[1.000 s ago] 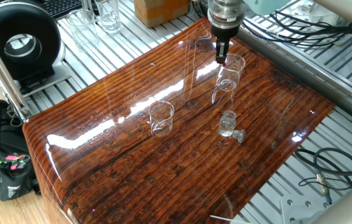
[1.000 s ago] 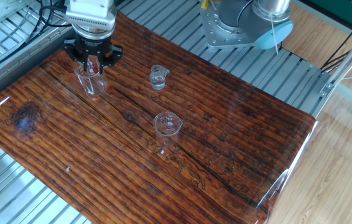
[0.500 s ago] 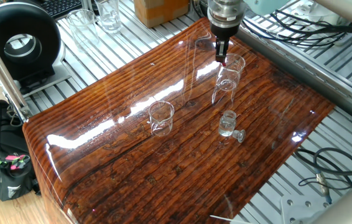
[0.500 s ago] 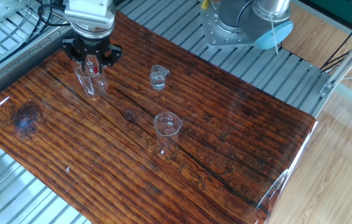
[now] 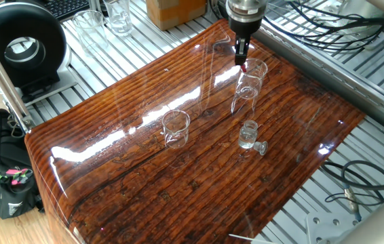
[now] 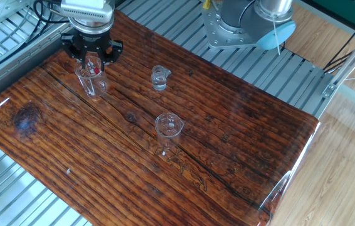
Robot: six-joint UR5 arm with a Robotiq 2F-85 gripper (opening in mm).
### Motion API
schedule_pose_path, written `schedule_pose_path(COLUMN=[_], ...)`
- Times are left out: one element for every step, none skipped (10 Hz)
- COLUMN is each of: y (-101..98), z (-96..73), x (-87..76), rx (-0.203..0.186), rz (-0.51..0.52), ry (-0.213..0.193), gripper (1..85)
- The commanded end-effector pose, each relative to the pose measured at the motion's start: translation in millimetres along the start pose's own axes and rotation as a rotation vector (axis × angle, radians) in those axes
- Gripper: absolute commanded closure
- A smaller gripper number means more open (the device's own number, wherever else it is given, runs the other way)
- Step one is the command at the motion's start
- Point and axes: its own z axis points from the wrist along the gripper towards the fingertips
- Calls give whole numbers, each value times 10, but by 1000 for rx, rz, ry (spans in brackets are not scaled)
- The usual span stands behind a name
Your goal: Transfer liquid using a dropper
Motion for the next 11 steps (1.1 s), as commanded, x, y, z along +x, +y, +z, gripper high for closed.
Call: schedule_pose_path(y=[23,27,72,120,114,117,100,86,102,106,111], z=[-44,-52,-55,-58,-57,-57,-56,-56,-56,-57,-57], x=[-45,-62,-80,-84,-73,-75,-76,-81,-74,-77,-77], rx=[-15,-16,-33,-51,-49,-50,-43,-38,-44,-46,-48], rz=[9,10,12,7,0,-14,-23,-22,11,34,43], ry=[-14,-15,-20,-22,-18,-19,-20,-21,-18,-19,-18], gripper=[420,417,410,370,363,353,347,347,347,353,363])
